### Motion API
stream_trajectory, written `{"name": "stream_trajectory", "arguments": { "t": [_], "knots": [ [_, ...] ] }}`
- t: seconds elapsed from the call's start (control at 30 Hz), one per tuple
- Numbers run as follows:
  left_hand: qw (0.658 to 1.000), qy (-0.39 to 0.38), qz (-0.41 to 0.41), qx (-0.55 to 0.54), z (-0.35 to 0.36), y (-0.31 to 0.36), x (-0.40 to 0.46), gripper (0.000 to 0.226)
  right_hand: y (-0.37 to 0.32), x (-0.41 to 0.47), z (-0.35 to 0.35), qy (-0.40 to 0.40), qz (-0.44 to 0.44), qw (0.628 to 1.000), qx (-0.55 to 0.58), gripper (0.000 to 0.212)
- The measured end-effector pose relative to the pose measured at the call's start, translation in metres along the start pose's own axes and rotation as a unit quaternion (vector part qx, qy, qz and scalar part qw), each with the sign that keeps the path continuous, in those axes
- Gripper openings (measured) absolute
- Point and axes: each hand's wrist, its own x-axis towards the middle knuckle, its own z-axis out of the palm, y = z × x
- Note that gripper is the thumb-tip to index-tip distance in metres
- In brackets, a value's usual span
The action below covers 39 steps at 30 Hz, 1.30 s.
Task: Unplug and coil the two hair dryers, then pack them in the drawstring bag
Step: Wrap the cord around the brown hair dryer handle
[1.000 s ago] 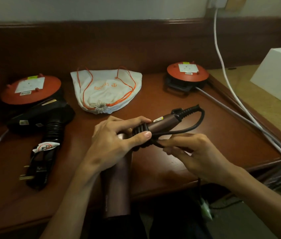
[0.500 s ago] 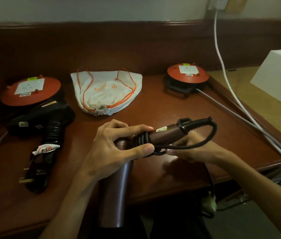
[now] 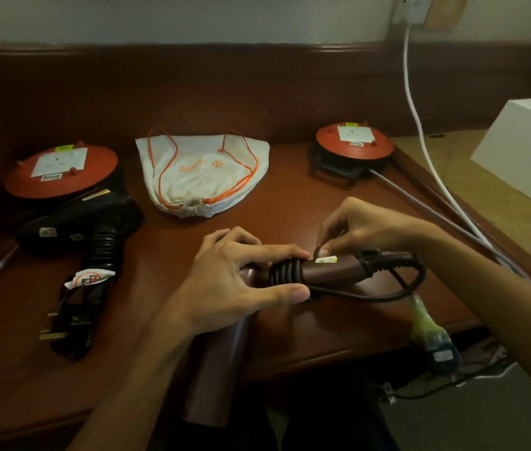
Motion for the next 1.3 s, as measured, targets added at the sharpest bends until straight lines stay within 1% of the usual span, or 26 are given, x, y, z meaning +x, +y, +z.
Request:
{"name": "stream_trajectory", "arguments": {
  "t": [0.07,0.2,0.27,0.4,0.47,0.53,0.63,0.73,0.8,0.9,0.97,1.03,1.1,1.13,1.2,1.23,1.3],
  "knots": [
    [1.0,-0.017,-0.008,0.025,-0.003,0.005,0.005,0.05,-0.014,0.001,-0.006,0.018,0.014,0.999,-0.034,0.005],
    [0.991,-0.078,-0.05,0.101,-0.007,0.01,0.016,0.072,-0.038,-0.005,-0.013,0.025,0.028,0.991,-0.132,0.013],
    [0.983,-0.113,-0.052,0.132,-0.006,0.013,0.02,0.079,-0.053,-0.008,-0.013,0.036,0.015,0.986,-0.161,0.015],
    [0.963,-0.176,-0.055,0.197,-0.003,0.016,0.026,0.082,-0.066,-0.009,-0.003,0.014,0.014,0.984,-0.175,0.02],
    [0.952,-0.215,-0.041,0.215,-0.002,0.02,0.033,0.076,-0.066,-0.008,0.003,0.005,0.031,0.986,-0.161,0.024],
    [0.947,-0.241,-0.025,0.21,-0.002,0.021,0.041,0.07,-0.066,-0.01,0.005,-0.003,0.059,0.991,-0.122,0.022],
    [0.943,-0.264,-0.026,0.198,-0.007,0.02,0.05,0.078,-0.065,-0.019,0.007,-0.023,0.102,0.994,-0.018,0.02],
    [0.933,-0.289,-0.044,0.207,-0.01,0.021,0.059,0.083,-0.062,-0.025,0.013,-0.006,0.132,0.99,0.055,0.02],
    [0.934,-0.298,-0.054,0.191,-0.012,0.019,0.065,0.081,-0.061,-0.026,0.016,0.009,0.146,0.984,0.107,0.019],
    [0.949,-0.284,-0.059,0.127,-0.013,0.011,0.066,0.062,-0.061,-0.029,0.02,0.031,0.136,0.978,0.155,0.021],
    [0.965,-0.236,-0.058,0.099,-0.012,0.005,0.062,0.053,-0.065,-0.033,0.019,0.055,0.12,0.975,0.176,0.021],
    [0.978,-0.182,-0.059,0.087,-0.011,-0.004,0.06,0.054,-0.072,-0.04,0.013,0.061,0.107,0.975,0.185,0.017],
    [0.986,-0.142,-0.066,0.049,-0.013,-0.013,0.058,0.062,-0.077,-0.049,0.01,0.053,0.086,0.984,0.146,0.013],
    [0.989,-0.13,-0.066,0.026,-0.014,-0.016,0.056,0.061,-0.077,-0.053,0.013,0.057,0.074,0.989,0.118,0.012],
    [0.991,-0.122,-0.053,-0.013,-0.016,-0.021,0.054,0.049,-0.072,-0.058,0.027,0.095,0.059,0.991,0.075,0.013],
    [0.992,-0.115,-0.049,-0.033,-0.017,-0.024,0.054,0.044,-0.068,-0.058,0.038,0.123,0.05,0.989,0.073,0.015],
    [0.992,-0.081,-0.05,-0.085,-0.019,-0.027,0.052,0.043,-0.059,-0.059,0.064,0.18,0.017,0.979,0.095,0.018]
  ]
}}
